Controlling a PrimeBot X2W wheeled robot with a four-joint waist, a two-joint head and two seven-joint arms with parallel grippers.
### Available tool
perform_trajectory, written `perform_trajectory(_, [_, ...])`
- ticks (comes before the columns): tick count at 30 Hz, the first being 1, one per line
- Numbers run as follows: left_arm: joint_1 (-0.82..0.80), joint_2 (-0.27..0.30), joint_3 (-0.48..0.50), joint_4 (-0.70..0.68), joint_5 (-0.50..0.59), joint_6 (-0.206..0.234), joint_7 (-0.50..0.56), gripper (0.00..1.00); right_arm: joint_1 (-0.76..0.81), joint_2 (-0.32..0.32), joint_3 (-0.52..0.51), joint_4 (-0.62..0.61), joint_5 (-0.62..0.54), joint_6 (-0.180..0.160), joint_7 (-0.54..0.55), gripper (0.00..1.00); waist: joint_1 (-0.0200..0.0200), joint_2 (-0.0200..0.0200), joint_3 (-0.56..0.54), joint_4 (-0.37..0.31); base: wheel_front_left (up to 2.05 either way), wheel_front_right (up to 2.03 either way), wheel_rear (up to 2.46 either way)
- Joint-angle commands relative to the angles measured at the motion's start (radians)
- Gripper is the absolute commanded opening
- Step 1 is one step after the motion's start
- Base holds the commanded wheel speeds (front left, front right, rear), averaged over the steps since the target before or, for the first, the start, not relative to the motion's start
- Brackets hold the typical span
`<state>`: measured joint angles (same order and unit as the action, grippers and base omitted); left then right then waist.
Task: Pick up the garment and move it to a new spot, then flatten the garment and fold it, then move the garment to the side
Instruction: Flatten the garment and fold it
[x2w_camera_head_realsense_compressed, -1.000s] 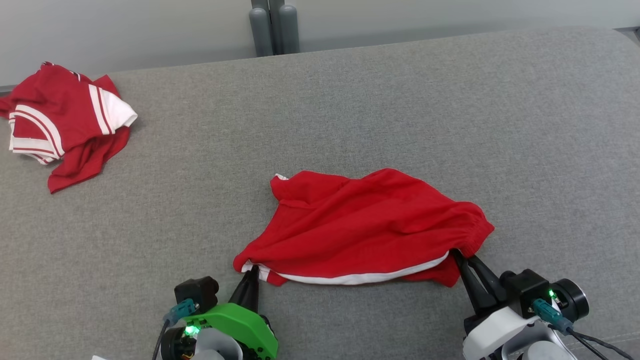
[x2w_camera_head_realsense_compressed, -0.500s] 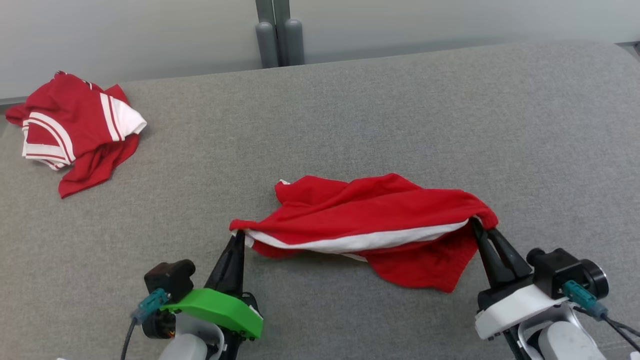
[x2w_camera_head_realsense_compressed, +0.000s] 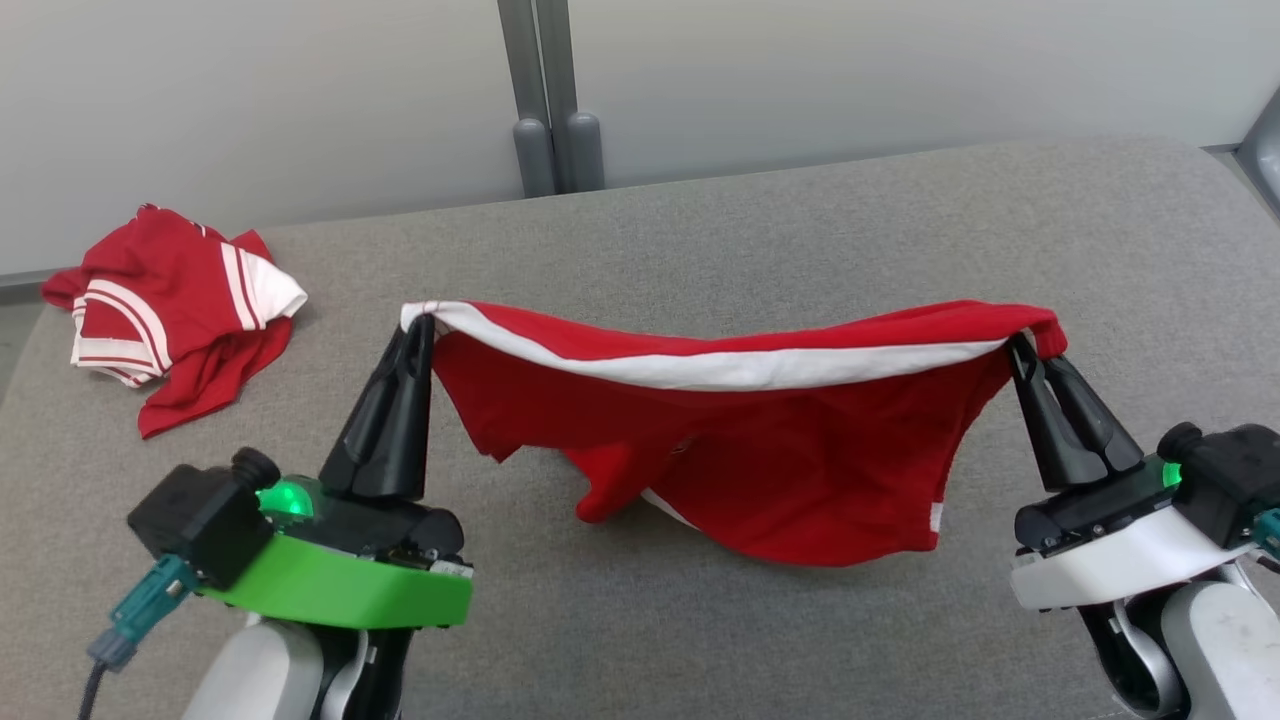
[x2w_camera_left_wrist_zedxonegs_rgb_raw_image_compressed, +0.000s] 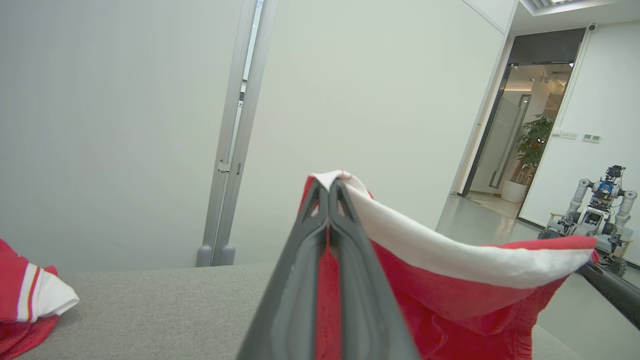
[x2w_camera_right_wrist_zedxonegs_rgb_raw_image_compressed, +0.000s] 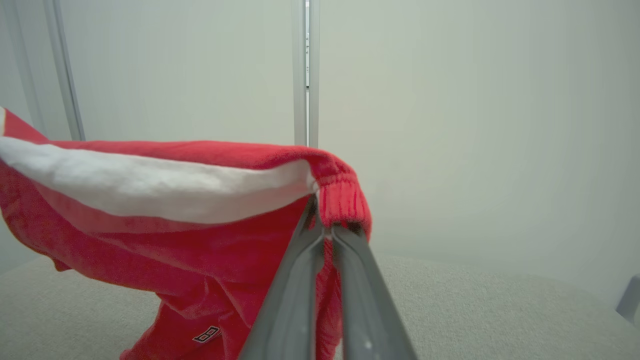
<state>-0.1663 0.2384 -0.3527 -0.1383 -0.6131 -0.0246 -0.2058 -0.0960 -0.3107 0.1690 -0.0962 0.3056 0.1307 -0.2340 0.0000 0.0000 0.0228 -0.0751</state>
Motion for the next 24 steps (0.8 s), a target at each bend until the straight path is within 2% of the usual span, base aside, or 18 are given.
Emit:
perform_trajectory(1, [-0.002, 0.015, 0.009, -0.046, 0.011, 0.011, 0.013, 0.0, -0.013, -0.011, -0.005, -0.034, 0.011, 0.0, 0.015, 0.0, 0.0, 0.0, -0.016, -0.007, 0.0, 0.0, 0.0])
perform_trajectory(8, [-0.081, 0.068, 0.033, -0.259, 0.035, 0.043, 0.109, 0.0, -0.041, -0.059, -0.02, -0.204, 0.044, 0.0, 0.113, 0.0, 0.0, 0.0, -0.023, -0.012, 0.0, 0.0, 0.0])
perform_trajectory(14, [-0.195, 0.112, 0.06, -0.292, 0.038, 0.043, 0.186, 0.0, -0.119, -0.114, -0.009, -0.27, 0.056, 0.0, 0.184, 0.0, 0.0, 0.0, 0.01, -0.013, 0.0, 0.0, 0.0])
perform_trajectory(19, [-0.326, 0.123, 0.071, -0.201, 0.02, 0.021, 0.229, 0.0, -0.256, -0.148, 0.067, -0.185, 0.084, 0.0, 0.195, 0.0, 0.0, 0.0, 0.074, -0.009, 0.0, 0.0, 0.0])
perform_trajectory(24, [-0.535, 0.125, 0.076, -0.009, 0.044, -0.013, 0.244, 0.0, -0.512, -0.144, 0.19, 0.021, 0.115, 0.0, 0.166, 0.0, 0.0, 0.0, 0.165, -0.004, 0.0, 0.0, 0.0])
